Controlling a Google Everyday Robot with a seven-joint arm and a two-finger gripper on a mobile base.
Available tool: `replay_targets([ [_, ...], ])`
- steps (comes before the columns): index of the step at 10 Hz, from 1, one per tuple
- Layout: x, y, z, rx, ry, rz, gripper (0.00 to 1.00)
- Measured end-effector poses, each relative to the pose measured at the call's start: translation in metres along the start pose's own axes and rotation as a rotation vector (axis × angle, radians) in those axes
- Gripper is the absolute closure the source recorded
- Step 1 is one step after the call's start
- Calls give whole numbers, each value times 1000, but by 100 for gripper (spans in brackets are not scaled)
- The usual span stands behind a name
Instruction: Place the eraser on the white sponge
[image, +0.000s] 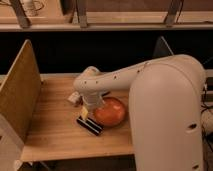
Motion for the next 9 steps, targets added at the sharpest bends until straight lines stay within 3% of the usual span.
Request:
replay_targets([
  [1,-6,17,0,7,5,-95,20],
  [2,-9,25,0,8,3,-131,20],
  [6,-8,23,1,14,5,-136,20],
  [9,-24,39,7,11,-20,-236,20],
])
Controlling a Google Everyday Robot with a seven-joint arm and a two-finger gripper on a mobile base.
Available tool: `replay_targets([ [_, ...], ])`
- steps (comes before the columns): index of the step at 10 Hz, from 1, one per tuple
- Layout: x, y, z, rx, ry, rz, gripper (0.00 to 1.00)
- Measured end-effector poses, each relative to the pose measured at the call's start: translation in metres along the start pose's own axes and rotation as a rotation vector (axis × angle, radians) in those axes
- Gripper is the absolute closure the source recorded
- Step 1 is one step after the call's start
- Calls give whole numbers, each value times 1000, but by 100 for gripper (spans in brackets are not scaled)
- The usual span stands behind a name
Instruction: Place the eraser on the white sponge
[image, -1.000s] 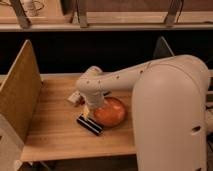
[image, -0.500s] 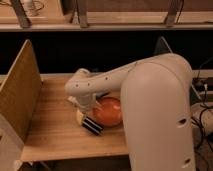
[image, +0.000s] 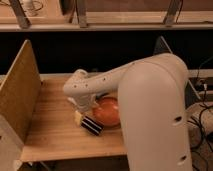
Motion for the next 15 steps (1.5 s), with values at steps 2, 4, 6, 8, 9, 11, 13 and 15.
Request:
replay_targets([
  [2,-14,13,5,-6,-15,-78,20],
  [4,-24,23,11,-19,-28,-134,20],
  [6,-33,37,25,-56,-61,-187,20],
  [8,-40,47,37,-94,-108,-230,20],
  [9,-41,51,44,-114,-127,-251,20],
  [11,-38,53,54,-140,-142,-276,20],
  [13,-35,48,57,-137,-140,-280,20],
  [15,-31,40,58,-122,-133,-269,20],
])
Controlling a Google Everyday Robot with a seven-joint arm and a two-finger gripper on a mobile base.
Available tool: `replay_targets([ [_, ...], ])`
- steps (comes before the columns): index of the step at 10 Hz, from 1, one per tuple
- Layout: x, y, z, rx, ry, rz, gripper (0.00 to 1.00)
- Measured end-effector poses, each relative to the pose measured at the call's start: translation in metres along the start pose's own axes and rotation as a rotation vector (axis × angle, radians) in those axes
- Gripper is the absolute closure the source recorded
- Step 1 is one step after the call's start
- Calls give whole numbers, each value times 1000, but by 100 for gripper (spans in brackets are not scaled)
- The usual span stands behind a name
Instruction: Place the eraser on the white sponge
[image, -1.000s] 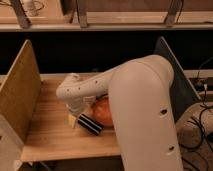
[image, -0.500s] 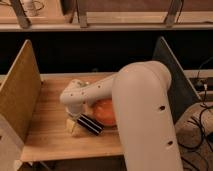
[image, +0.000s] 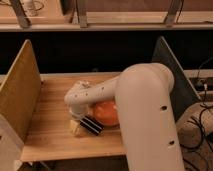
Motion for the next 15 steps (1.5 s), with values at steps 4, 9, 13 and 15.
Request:
replay_targets([
  [4,14,-7,8,13,50,40,21],
  [9,9,-8,7,12,47,45,67],
  [13,2,-13,-6,48,23,55,100],
  [15,-10,-36,-35,146,-16,93,100],
])
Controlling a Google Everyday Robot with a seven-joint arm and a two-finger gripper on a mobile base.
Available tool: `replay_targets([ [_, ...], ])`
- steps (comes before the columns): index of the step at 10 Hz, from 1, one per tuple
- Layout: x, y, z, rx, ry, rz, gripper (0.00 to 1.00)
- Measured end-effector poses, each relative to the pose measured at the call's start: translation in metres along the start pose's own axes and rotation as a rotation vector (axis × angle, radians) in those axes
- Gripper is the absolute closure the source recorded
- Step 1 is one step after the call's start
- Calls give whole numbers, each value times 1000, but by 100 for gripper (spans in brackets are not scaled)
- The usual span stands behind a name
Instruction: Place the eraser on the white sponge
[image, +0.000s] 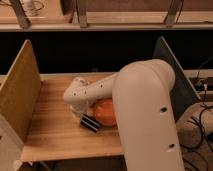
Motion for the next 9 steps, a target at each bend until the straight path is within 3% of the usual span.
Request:
replay_targets([
  [2,-14,-43,-48,144,-52,58,100],
  [6,-19,-84,-125,324,-135,152,100],
  [8,-2,-103,-161,415,-148,214,100],
  [9,18,-116,-184,474,-146,271,100],
])
